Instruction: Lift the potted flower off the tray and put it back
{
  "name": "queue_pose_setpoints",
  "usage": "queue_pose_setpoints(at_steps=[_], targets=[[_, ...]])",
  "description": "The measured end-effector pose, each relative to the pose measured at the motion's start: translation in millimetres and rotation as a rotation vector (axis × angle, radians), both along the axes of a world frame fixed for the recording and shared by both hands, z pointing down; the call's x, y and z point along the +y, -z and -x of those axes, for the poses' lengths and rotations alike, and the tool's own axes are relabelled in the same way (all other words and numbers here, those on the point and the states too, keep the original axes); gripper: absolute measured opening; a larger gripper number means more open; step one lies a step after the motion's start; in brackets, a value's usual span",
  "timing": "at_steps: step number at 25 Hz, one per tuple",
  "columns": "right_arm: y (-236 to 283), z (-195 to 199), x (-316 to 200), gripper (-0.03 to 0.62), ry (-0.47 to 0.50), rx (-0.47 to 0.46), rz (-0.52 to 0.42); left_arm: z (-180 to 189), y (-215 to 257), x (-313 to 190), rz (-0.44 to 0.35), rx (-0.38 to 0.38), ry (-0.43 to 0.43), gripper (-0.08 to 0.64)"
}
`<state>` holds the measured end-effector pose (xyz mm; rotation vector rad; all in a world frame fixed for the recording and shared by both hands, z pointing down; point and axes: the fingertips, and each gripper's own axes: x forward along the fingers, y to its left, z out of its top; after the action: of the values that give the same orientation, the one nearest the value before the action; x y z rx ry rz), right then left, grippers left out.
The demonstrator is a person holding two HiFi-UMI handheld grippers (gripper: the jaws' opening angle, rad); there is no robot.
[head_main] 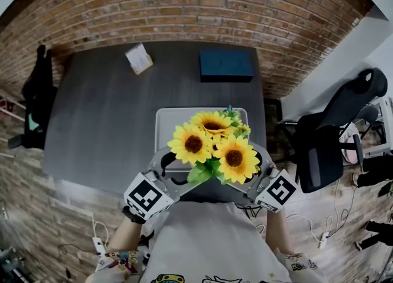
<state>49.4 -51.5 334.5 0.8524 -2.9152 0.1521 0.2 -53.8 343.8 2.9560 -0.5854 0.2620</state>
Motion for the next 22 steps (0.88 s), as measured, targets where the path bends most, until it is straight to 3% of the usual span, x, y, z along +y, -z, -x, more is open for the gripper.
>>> queue_pose_setpoints(at_steps=[22], targets=[[6.7,-0.5,0.4,0.393,0.024,-0.022,-0.03,0.1,4.9,1.5,0.001,0.021,0.034,0.379]])
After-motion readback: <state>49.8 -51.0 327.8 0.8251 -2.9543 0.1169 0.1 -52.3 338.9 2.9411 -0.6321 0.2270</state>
